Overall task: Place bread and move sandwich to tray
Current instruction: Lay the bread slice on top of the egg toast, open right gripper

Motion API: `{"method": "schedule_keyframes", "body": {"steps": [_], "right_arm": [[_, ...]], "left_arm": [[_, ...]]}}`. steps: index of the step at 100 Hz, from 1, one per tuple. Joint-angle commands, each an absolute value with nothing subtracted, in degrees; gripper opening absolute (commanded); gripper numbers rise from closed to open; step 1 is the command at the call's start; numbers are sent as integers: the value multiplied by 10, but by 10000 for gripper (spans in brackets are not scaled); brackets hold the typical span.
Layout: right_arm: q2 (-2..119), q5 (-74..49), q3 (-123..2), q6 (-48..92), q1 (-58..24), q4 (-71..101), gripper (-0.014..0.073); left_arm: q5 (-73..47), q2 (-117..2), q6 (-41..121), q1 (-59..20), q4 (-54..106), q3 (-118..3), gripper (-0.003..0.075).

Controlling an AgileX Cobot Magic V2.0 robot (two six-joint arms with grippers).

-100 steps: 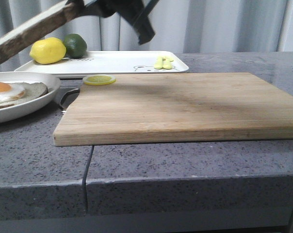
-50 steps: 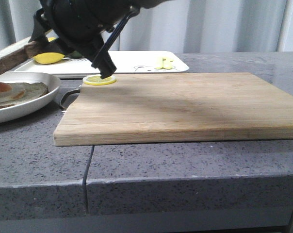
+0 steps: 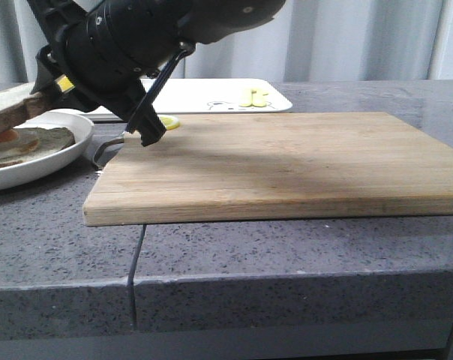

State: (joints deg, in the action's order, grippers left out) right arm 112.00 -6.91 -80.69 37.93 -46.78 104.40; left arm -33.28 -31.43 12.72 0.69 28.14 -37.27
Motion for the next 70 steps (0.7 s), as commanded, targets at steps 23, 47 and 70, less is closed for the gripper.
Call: {"method": "schedule_keyframes", "body": {"steps": [23,47,70], "right_arm": [[1086,-69,-828,393,-468,1075,-34],[1086,-67,-828,393,-468,1075,167],[1086,-60,-828,397,-467,1066,207]], "left_arm": [[-293,-319,127,8,295,-393,369],[-293,-319,127,8,295,-393,369],[-293,-319,127,8,295,-393,369]]}}
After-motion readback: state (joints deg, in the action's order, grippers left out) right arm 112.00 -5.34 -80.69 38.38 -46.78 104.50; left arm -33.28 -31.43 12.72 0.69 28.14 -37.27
